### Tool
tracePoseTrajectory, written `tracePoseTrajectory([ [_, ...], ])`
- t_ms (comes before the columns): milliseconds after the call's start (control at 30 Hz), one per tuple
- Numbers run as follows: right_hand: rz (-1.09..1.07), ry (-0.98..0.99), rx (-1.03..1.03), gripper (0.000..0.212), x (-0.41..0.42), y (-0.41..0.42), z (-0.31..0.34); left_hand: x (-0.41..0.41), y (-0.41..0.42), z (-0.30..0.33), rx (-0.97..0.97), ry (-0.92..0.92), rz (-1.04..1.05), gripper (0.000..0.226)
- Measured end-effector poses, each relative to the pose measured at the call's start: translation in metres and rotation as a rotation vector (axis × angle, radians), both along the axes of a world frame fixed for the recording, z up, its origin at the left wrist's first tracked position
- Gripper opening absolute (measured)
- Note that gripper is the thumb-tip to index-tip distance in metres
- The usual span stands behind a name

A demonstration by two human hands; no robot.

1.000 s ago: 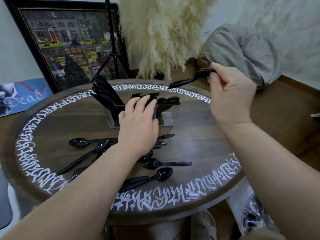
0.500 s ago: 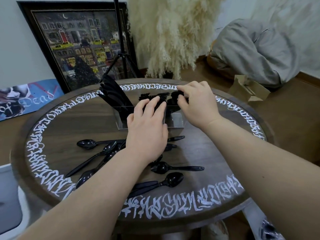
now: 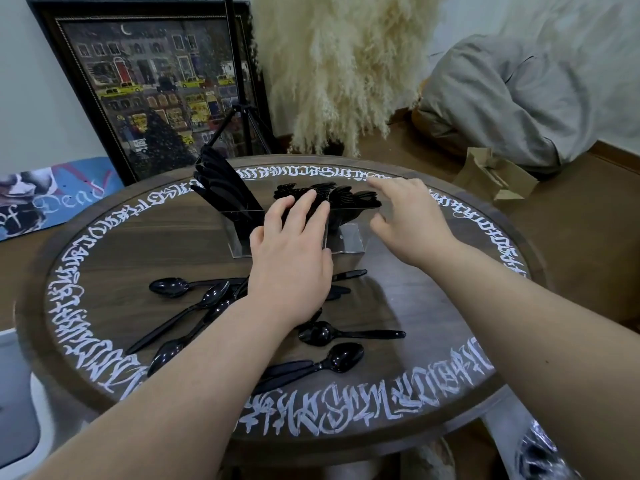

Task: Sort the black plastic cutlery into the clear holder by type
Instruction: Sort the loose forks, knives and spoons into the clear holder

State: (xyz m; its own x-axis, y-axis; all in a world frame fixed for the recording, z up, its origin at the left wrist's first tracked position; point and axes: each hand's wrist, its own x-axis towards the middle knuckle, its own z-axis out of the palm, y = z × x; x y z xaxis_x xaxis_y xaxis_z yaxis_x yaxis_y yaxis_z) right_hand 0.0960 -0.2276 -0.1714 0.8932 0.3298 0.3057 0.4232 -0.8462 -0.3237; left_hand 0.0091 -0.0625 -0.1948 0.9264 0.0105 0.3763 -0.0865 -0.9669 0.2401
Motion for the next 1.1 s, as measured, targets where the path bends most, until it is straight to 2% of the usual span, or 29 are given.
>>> tracePoseTrajectory([
  [133, -0.016, -0.022, -0.013, 0.038, 0.003, 0.001, 0.002, 0.000, 0.000, 0.000, -0.001, -0.005, 0.000, 0.059],
  [267, -0.033, -0.076, -0.009, 0.032, 0.001, 0.005, 0.005, 0.001, 0.000, -0.001, 0.002, -0.016, -0.006, 0.059],
  [400, -0.027, -0.057, -0.035, 0.040, -0.003, 0.004, 0.000, 0.000, 0.000, -0.001, 0.007, -0.008, -0.014, 0.059],
  [500, -0.026, -0.081, 0.004, 0.050, -0.010, 0.001, 0.003, -0.001, 0.002, 0.001, -0.001, -0.003, -0.018, 0.059],
  [633, -0.019, -0.080, 0.065, 0.052, -0.032, -0.006, 0.005, -0.007, 0.007, 0.002, -0.021, -0.020, -0.048, 0.058],
  [833, 0.014, 0.057, 0.006, 0.047, -0.067, -0.009, -0.002, -0.024, 0.026, 0.001, -0.072, -0.082, -0.105, 0.035],
  [967, 0.085, 0.222, -0.123, 0.055, -0.079, 0.000, -0.030, -0.038, 0.041, -0.005, -0.053, -0.001, -0.124, 0.022],
  [1100, 0.185, 0.285, -0.210, 0.065, -0.071, 0.017, -0.048, -0.047, 0.057, -0.012, 0.053, 0.246, -0.036, 0.036],
])
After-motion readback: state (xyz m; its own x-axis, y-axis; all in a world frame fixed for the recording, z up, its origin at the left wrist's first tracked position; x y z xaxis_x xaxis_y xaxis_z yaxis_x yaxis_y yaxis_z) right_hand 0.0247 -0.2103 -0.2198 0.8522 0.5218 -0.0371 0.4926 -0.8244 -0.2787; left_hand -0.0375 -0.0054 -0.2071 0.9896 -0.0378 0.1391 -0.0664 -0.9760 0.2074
